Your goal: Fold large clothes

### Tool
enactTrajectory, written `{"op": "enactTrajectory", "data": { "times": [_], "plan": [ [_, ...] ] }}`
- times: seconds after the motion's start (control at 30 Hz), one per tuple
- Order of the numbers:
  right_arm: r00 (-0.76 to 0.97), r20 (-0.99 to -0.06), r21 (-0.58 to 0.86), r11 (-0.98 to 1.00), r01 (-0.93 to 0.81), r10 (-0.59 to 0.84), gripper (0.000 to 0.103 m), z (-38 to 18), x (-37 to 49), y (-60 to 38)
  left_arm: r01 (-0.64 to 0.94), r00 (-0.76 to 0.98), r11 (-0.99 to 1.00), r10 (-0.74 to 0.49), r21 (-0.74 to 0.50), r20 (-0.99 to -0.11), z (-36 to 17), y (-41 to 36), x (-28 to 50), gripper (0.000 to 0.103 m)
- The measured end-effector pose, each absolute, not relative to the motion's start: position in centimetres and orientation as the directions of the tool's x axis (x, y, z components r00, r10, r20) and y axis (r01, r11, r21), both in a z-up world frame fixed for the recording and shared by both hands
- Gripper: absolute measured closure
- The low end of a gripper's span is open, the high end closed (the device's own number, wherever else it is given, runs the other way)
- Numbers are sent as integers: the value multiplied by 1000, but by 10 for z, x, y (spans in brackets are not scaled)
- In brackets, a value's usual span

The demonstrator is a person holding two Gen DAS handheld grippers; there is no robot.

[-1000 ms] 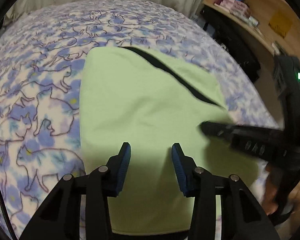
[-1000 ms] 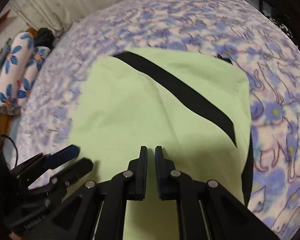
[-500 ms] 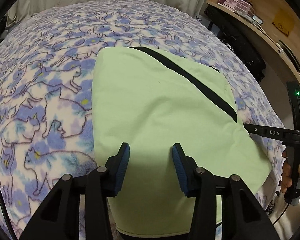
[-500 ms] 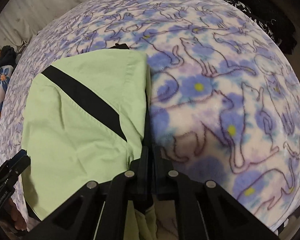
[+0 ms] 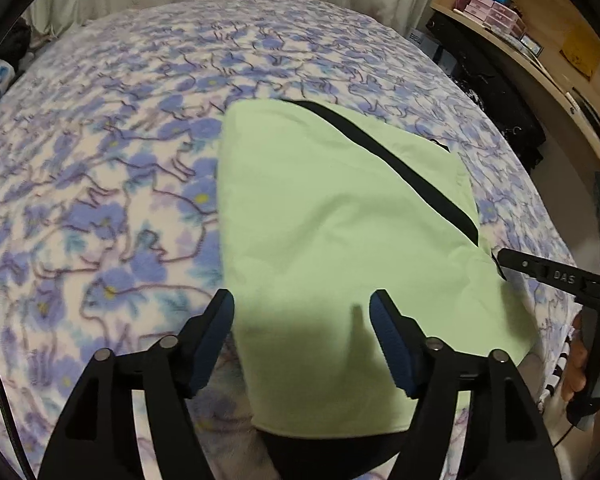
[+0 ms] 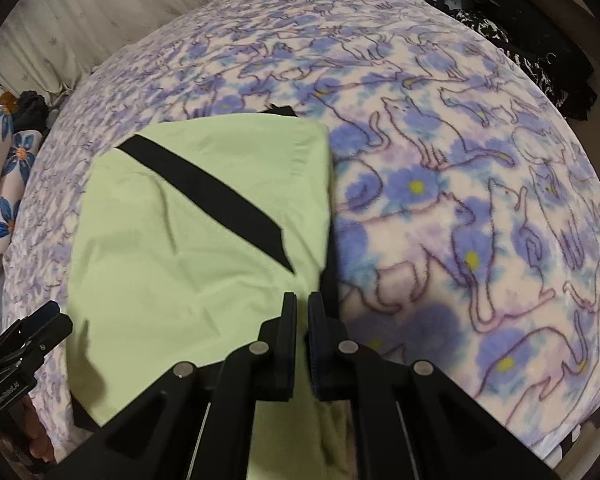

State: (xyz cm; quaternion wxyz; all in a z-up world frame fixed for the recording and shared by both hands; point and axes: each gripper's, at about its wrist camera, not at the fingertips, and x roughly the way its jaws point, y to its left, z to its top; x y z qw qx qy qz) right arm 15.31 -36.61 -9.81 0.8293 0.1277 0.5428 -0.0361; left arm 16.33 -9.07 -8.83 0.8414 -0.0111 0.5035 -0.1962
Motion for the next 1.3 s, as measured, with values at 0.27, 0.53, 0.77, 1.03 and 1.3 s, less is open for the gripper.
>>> {"op": "enactTrajectory", "data": {
  "times": [0.27,0.53,0.77,1.03,1.3],
  "plan": [
    [465,-878,206,967,150,115,53,-67,137,-348,323,433,937,-269,-131,-860,-65,-85,149,31],
    [467,-869,245,962,123,162,32,-51,124,-344,329,403,920,-341,-213,-849,-55,-73,135,29],
    [449,-871,287,948,137,199,32,-55,120,-360,297,366,909,-392,-293,-844,-65,-63,140,18],
    [408,-884,315,935,162,227,32,-75,123,-377,273,308,903,-408,-331,-859,-87,-64,148,18],
    [382,-878,379,907,184,290,32,-96,130,-392,259,264,892,-434,-370,-861,-106,-66,162,18]
  ]
}}
